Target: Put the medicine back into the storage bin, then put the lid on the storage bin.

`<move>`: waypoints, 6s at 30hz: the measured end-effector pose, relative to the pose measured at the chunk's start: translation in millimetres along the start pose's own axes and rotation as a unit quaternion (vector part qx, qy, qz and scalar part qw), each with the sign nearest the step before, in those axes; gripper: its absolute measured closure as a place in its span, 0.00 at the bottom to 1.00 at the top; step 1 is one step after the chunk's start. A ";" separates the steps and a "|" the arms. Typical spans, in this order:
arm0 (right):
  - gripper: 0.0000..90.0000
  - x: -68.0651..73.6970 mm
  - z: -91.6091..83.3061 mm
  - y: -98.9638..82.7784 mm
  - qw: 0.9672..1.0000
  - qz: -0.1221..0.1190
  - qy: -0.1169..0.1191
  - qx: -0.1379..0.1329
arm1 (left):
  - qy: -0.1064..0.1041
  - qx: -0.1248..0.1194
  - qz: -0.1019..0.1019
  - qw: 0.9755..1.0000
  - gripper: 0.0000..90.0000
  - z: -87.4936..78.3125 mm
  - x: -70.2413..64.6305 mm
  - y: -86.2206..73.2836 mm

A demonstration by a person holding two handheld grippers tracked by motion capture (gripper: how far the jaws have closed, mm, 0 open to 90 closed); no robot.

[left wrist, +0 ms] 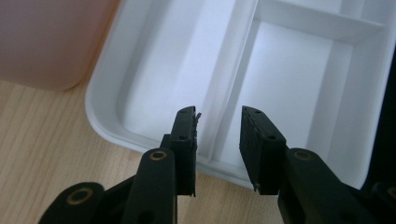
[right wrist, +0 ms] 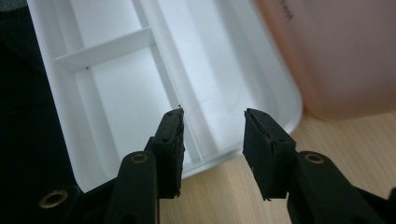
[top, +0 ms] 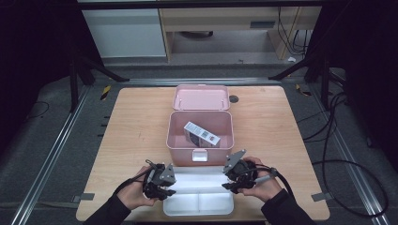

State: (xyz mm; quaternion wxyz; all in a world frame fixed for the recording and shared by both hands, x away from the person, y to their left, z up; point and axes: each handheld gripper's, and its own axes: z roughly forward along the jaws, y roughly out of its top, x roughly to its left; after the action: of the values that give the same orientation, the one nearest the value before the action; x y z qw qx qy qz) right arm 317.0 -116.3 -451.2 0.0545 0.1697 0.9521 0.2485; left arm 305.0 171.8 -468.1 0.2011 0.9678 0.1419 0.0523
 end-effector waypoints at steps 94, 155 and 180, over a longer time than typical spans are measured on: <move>0.92 -147.2 -59.9 96.4 0.999 -0.036 0.001 0.013 | -0.028 0.051 0.109 0.992 0.97 -79.1 170.9 115.7; 0.52 -153.6 -85.8 19.2 0.943 0.203 -0.184 -0.190 | 0.162 -0.213 -0.205 0.941 0.48 -87.2 180.1 37.6; 0.51 -220.1 -22.0 44.0 0.920 0.280 -0.164 -0.220 | 0.188 -0.263 -0.281 0.904 0.46 -45.0 229.6 46.9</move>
State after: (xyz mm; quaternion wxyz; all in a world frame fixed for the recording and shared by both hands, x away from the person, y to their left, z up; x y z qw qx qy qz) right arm 532.0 -167.4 -406.2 0.1740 0.4517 0.7647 0.4253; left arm 528.9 215.3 -397.9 0.4247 0.7720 0.4238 0.2100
